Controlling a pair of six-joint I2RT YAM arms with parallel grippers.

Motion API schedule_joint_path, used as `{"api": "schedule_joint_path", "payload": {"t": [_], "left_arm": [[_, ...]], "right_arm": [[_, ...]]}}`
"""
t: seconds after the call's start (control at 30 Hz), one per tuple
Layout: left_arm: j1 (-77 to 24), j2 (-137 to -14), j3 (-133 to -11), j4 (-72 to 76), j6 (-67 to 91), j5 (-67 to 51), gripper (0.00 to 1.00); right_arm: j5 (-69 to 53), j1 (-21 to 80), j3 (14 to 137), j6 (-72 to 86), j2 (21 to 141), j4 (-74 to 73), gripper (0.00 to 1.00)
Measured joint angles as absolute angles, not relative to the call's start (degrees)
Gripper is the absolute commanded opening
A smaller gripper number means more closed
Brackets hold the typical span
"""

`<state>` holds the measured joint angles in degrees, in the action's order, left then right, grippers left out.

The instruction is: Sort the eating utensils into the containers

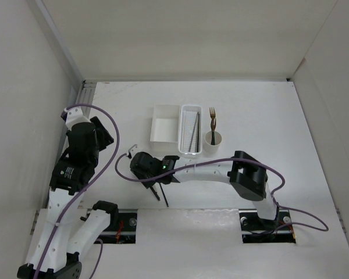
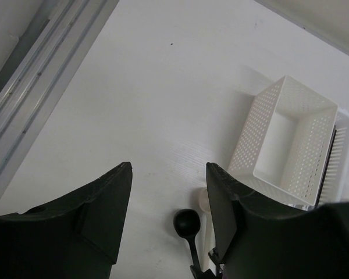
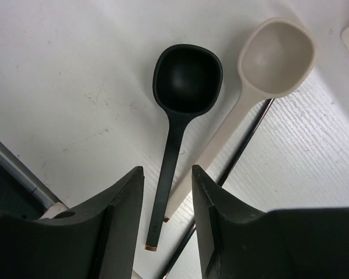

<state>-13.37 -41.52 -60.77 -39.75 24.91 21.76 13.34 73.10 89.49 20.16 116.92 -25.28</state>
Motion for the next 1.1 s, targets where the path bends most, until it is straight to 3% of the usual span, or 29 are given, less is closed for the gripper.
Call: {"api": "schedule_joint_path", "payload": {"t": [0.5, 0.6, 0.67, 0.83, 1.0, 1.1], "left_arm": [[-11.8, -42.0, -60.8, -39.7, 25.1, 21.0, 0.51], [-11.8, -42.0, -60.8, -39.7, 25.1, 21.0, 0.51], [-11.8, -42.0, -60.8, -39.7, 25.1, 20.9, 0.51], [-11.7, -41.6, -60.8, -39.4, 23.7, 18.5, 0.51], [-11.6, -37.5, -60.7, -34.2, 13.7, 7.7, 0.66], [-11.5, -33.6, -60.8, -29.9, 7.1, -0.8, 0.67]], "right_arm": [[11.2, 73.1, 90.7, 20.1, 121.8, -25.1, 0.40], [10.6, 73.1, 91.1, 19.9, 122.6, -25.0, 0.21], [10.1, 73.1, 91.2, 20.0, 122.8, -25.0, 0.00], [9.9, 73.1, 91.9, 20.3, 122.8, -25.2, 0.00], [9.7, 72.8, 92.6, 21.0, 118.7, -26.4, 0.00], [8.5, 71.6, 92.1, 22.5, 111.2, -25.2, 0.00]]}}
